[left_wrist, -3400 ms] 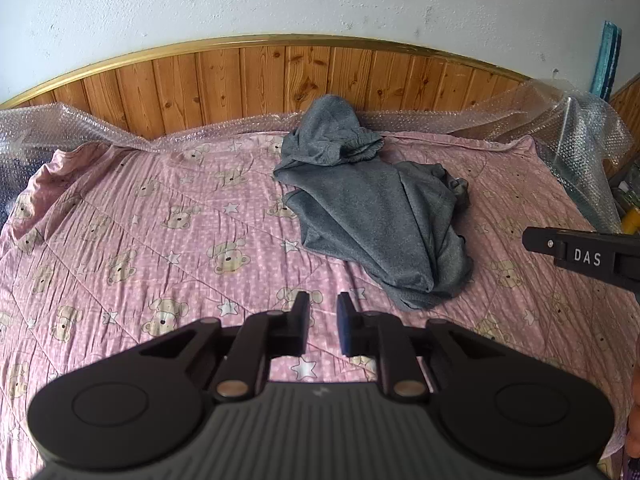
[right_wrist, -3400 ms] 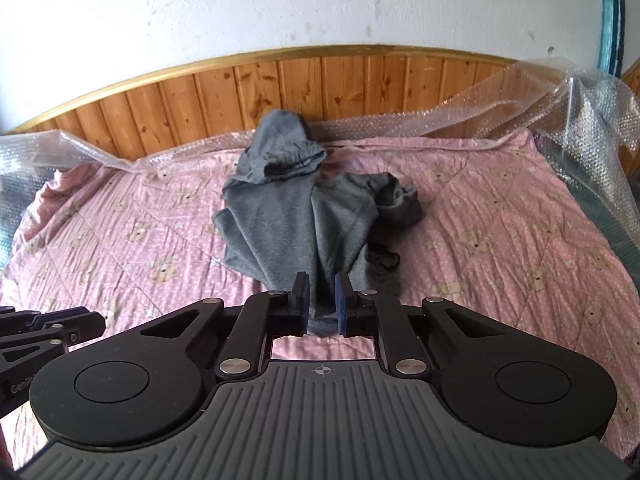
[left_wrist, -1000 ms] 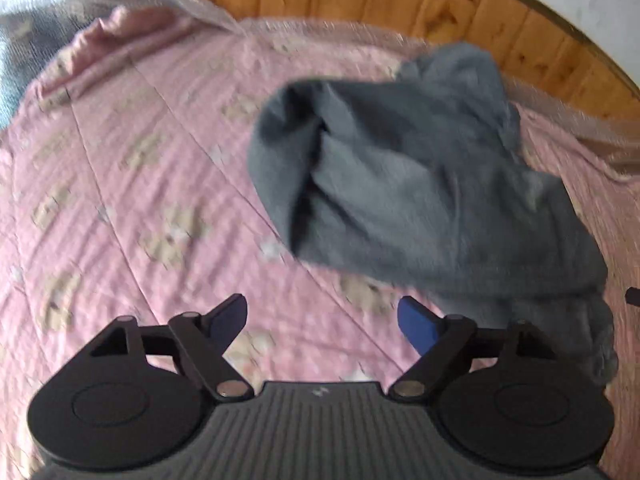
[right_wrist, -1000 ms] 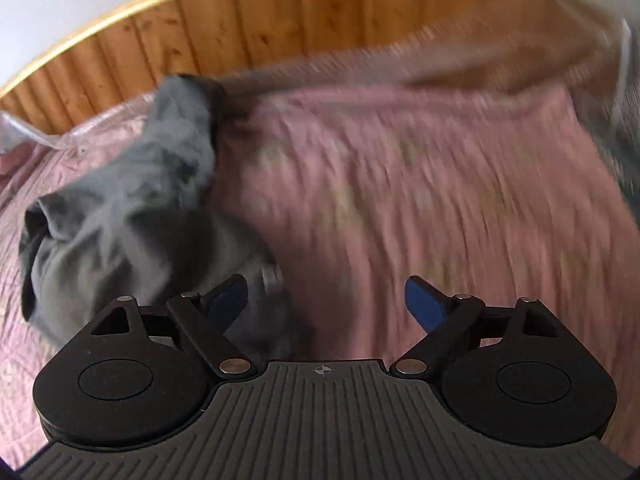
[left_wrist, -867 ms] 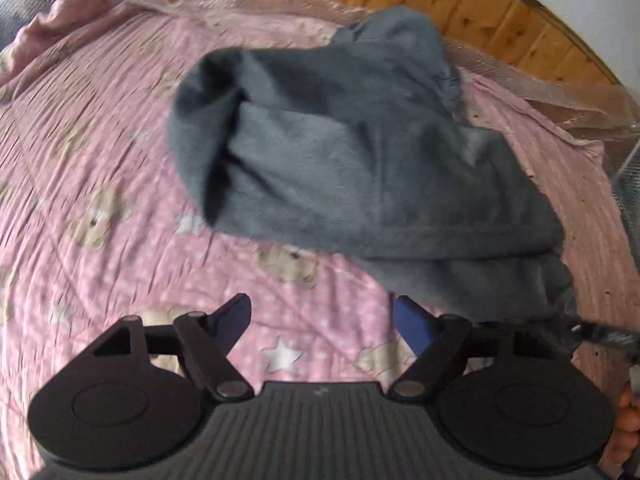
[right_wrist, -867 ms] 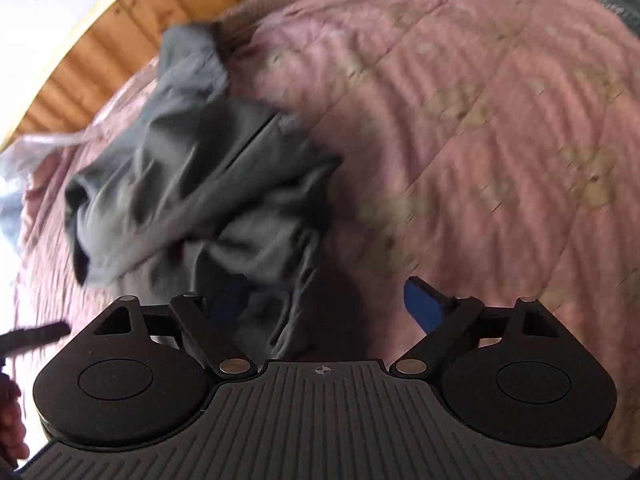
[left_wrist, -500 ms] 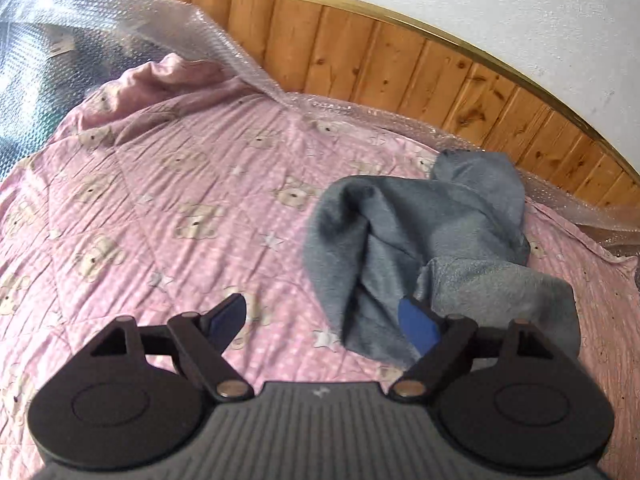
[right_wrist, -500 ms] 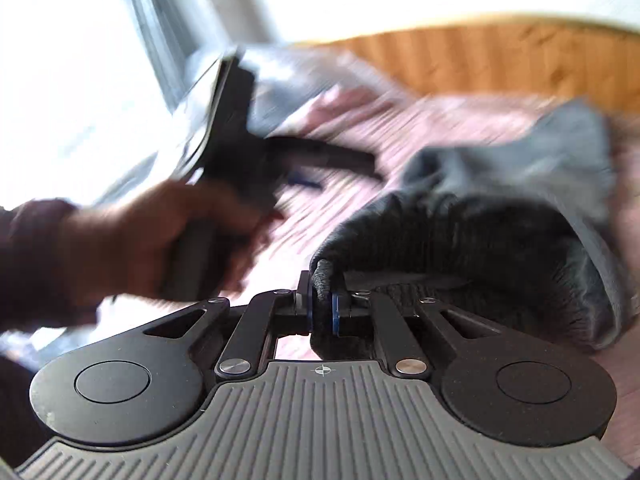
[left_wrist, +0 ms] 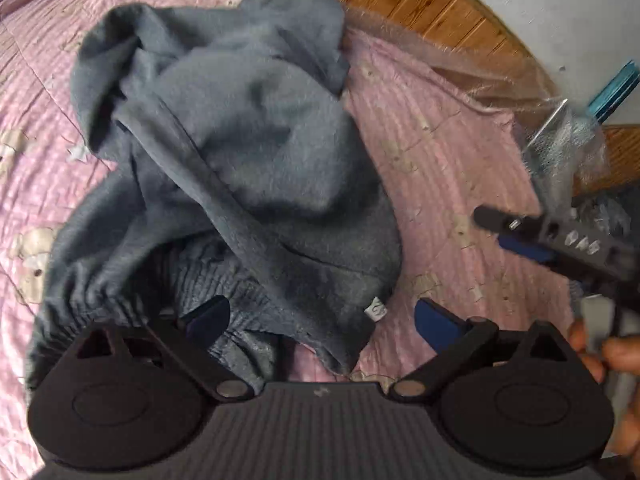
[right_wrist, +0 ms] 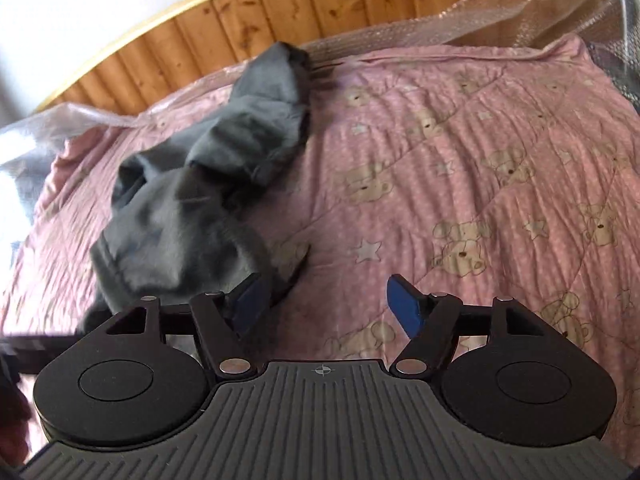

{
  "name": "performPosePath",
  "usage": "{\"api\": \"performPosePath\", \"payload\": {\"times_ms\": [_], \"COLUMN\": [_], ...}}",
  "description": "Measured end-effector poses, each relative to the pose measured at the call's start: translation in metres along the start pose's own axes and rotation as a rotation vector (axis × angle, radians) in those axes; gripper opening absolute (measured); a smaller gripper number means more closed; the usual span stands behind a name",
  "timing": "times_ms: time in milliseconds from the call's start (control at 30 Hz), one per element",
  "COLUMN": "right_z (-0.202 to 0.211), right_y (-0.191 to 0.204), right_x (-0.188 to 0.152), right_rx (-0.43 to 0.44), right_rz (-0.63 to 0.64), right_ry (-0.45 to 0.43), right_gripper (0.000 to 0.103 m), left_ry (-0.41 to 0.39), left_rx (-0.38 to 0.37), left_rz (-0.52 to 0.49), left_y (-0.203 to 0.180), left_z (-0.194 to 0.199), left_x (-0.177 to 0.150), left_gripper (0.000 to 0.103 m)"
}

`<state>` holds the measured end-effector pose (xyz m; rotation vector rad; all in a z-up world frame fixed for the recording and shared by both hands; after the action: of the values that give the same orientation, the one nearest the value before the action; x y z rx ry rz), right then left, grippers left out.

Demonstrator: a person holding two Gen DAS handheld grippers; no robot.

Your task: Fold clothes

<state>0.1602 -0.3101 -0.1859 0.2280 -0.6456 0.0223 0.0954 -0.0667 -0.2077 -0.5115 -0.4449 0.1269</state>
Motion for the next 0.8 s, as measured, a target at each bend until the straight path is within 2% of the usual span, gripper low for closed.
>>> {"api": "performPosePath", "payload": {"times_ms": [33, 67, 100, 133, 167, 233, 300, 367, 500, 567, 600, 633, 667, 700, 733, 800], "right_z": [-0.005, -0.01, -0.013, -0.017, -0.022, -0.031, -0.051, -0.073, -0.119, -0.148, -0.155, -0.159, -0.162, -0.165, -0.168, -0.174], "right_y": [0.0, 0.0, -0.001, 0.001, 0.004, 0.006, 0.019, 0.035, 0.074, 0.116, 0.131, 0.141, 0.151, 0.161, 0.171, 0.191], "right_x": [0.005, 0.011, 0.014, 0.018, 0.023, 0.036, 0.054, 0.073, 0.105, 0.101, 0.101, 0.107, 0.113, 0.118, 0.124, 0.136], "right_rx": [0.004, 0.008, 0.015, 0.021, 0.026, 0.036, 0.077, 0.126, 0.23, 0.297, 0.303, 0.291, 0.28, 0.268, 0.256, 0.232], "right_rz": [-0.019, -0.038, -0.041, -0.022, 0.004, 0.043, 0.061, 0.076, 0.133, 0.264, 0.336, 0.4, 0.464, 0.527, 0.591, 0.718], "right_ry": [-0.003, -0.007, -0.009, -0.009, -0.01, -0.021, -0.024, -0.023, -0.014, 0.019, 0.029, 0.028, 0.027, 0.026, 0.025, 0.022], "right_gripper": [0.075, 0.076, 0.078, 0.078, 0.078, 0.08, 0.082, 0.085, 0.093, 0.094, 0.093, 0.08, 0.062, 0.004, 0.0, 0.0], "left_ry": [-0.018, -0.036, -0.054, -0.072, -0.092, -0.219, -0.337, -0.431, -0.461, -0.475, -0.482, -0.489, -0.495, -0.502, -0.51, -0.585], "left_rx": [-0.011, -0.022, -0.033, -0.044, -0.055, -0.047, 0.022, 0.178, 0.328, 0.403, 0.441, 0.479, 0.516, 0.554, 0.591, 0.625], "left_rz": [0.006, 0.011, 0.017, 0.023, 0.027, 0.005, 0.073, 0.181, 0.272, 0.317, 0.339, 0.362, 0.385, 0.407, 0.428, 0.423], "left_y": [0.0, -0.001, -0.001, -0.001, -0.001, 0.007, 0.041, 0.091, 0.135, 0.157, 0.168, 0.178, 0.189, 0.2, 0.21, 0.205], "left_z": [0.001, 0.003, 0.004, 0.005, 0.008, 0.062, 0.123, 0.176, 0.208, 0.225, 0.233, 0.241, 0.25, 0.258, 0.267, 0.281], "left_x": [0.004, 0.008, 0.013, 0.017, 0.021, 0.035, 0.041, 0.037, 0.021, 0.013, 0.009, 0.004, 0.0, -0.005, -0.008, 0.007], "left_gripper": [0.093, 0.082, 0.011, 0.006, 0.006, 0.006, 0.006, 0.006, 0.006, 0.006, 0.006, 0.006, 0.006, 0.006, 0.006, 0.006]}}
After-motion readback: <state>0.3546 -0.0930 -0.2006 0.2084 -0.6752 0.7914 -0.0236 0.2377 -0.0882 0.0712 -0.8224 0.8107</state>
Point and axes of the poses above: each gripper's, at about its wrist camera, not at the fingertips, and z roughly against the way its jaws point, y to its left, x to its top, the point moved 6 cm from there along -z, roughly the way its jaws point, and after that the axes turned 6 degrees about -x, right-handed, at the moved point
